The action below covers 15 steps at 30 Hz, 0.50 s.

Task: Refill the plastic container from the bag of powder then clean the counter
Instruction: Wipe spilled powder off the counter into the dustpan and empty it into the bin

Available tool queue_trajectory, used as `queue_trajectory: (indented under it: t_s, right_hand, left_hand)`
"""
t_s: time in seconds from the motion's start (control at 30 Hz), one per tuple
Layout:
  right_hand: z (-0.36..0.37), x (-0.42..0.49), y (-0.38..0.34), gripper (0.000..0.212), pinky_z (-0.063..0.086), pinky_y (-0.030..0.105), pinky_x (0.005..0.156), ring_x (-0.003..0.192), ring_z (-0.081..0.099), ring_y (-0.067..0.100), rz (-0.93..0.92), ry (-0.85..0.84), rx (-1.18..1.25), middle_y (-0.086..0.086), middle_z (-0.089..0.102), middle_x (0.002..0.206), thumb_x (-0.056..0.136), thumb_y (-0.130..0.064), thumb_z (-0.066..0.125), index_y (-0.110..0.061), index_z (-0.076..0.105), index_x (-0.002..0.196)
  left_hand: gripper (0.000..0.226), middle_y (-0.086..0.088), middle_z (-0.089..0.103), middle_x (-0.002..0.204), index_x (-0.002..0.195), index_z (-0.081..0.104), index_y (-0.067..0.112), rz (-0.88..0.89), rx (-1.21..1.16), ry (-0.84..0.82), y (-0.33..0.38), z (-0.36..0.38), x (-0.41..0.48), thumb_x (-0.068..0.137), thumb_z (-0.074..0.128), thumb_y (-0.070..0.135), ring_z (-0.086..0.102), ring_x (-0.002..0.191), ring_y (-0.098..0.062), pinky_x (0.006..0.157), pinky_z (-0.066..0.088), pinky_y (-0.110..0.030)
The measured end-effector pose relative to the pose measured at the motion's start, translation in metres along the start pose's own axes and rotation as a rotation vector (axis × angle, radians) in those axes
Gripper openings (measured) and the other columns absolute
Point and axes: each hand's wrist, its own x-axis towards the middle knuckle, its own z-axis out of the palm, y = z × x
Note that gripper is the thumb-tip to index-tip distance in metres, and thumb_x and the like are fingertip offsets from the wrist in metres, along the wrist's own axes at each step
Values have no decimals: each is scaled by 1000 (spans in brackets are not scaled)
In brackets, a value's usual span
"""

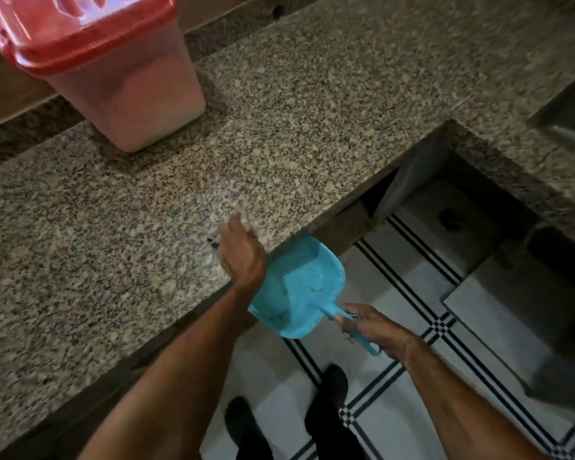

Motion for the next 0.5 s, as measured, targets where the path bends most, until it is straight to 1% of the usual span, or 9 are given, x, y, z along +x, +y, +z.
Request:
queue_trajectory:
  t_s: [0.13, 0.2, 0.23, 0.27, 0.3, 0.37, 0.4, 0.47, 0.5]
  right_hand:
    - [-21, 0, 4, 31, 55, 42, 98, 86, 64, 12, 7, -22, -17, -2, 68, 91, 98, -50, 63, -27, 71, 118]
    - [-25, 1, 4, 29, 55, 39, 97, 86, 63, 11, 4, -17, -18, -2, 67, 89, 101, -47, 61, -27, 70, 119]
    - [-26, 3, 5, 28, 55, 38, 96, 85, 64, 11, 5, -11, -11, -2, 67, 88, 102, -45, 60, -26, 70, 119]
    - [-26, 4, 5, 27, 56, 38, 95, 85, 64, 11, 6, -7, -5, -2, 67, 88, 102, -44, 60, -25, 70, 118]
    - [-26, 5, 6, 27, 56, 39, 94, 85, 64, 11, 8, -7, -4, -2, 67, 87, 103, -43, 60, -24, 71, 118]
    - [-26, 9, 7, 31, 56, 41, 94, 84, 64, 12, 13, -11, -4, -3, 67, 84, 102, -44, 61, -20, 71, 119]
    - [-26, 10, 6, 35, 55, 41, 94, 83, 64, 12, 11, -17, -10, -3, 67, 83, 100, -46, 62, -19, 70, 120]
    - [-26, 12, 2, 39, 55, 38, 94, 82, 64, 10, -3, -38, -14, -4, 68, 84, 96, -51, 63, -22, 71, 121]
    - [-28, 13, 0, 37, 55, 36, 93, 81, 64, 9, -8, -45, -16, -4, 68, 85, 97, -50, 64, -24, 71, 122]
  left_hand:
    - [36, -12, 54, 129, 137, 51, 18, -327, 56, 146, -34, -22, 45, 100, 54, 16, 59, 101, -27, 81, 55, -44]
    - [35, -13, 60, 125, 133, 55, 16, -413, 106, 207, -45, -27, 67, 99, 57, 14, 62, 106, -31, 86, 55, -48]
    - [31, -11, 61, 121, 131, 57, 17, -402, 90, 210, -41, -23, 70, 99, 57, 16, 62, 106, -31, 86, 55, -48]
    - [28, -8, 61, 117, 128, 58, 20, -330, 42, 200, -30, -15, 68, 101, 53, 23, 62, 104, -28, 85, 55, -46]
    - [28, -4, 62, 113, 124, 59, 23, -191, 31, 167, -17, -8, 59, 103, 44, 33, 62, 99, -25, 83, 57, -46]
    - [37, 0, 64, 104, 116, 60, 29, 131, 35, 37, 4, 13, 41, 106, 29, 46, 63, 91, -21, 78, 58, -47]
    - [37, -1, 63, 102, 116, 60, 29, 259, 45, -49, 6, 24, 37, 107, 29, 47, 61, 89, -19, 79, 58, -45]
    - [45, -5, 63, 99, 115, 62, 27, 339, 8, -117, 14, 23, 40, 107, 27, 55, 60, 85, -19, 74, 58, -42]
    - [51, -7, 64, 96, 109, 62, 25, 305, -50, -93, 15, 15, 46, 106, 25, 59, 61, 81, -17, 68, 59, -40]
